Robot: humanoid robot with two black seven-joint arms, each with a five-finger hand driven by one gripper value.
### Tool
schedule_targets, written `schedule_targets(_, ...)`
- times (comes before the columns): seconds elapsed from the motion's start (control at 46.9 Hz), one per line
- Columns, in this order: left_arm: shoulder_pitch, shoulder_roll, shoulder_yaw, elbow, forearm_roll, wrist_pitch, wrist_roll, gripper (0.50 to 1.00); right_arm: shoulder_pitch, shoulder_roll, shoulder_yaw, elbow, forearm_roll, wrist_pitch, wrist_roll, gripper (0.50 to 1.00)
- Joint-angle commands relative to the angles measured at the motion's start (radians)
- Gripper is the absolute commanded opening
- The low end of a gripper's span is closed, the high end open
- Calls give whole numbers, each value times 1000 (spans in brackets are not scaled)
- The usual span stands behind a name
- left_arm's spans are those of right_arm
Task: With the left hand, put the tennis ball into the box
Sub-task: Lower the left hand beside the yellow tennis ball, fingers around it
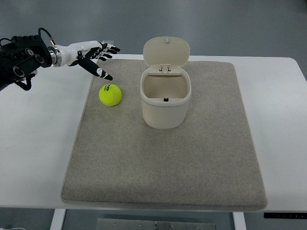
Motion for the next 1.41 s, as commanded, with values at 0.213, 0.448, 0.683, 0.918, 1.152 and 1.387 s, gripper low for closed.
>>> schedule_targets(0.213, -54, 29, 1, -20, 88, -18, -6, 962, 0, 0, 0, 0, 0, 0, 0, 901)
schedule_targets(0.448, -67, 70, -2, -69, 198, -42, -24, 962, 0, 0, 1, 0, 2, 0, 0, 901)
schedule_targets(0.683, -70, 58, -5, -110, 241, -41, -26, 964, 0, 0, 0, 0, 0, 0, 0, 901)
schedule_targets(0.918, -81, 61, -2, -181, 247, -39, -27, 966, 0, 0, 0, 0, 0, 0, 0, 903)
schedule_targets(1.152, -84, 70, -5, -202, 391, -35, -32, 964, 0, 0, 0, 0, 0, 0, 0, 903)
schedule_targets(1.387, -84, 67, -2, -201, 398, -32, -32, 964, 0, 0, 1, 0, 0, 0, 0, 901)
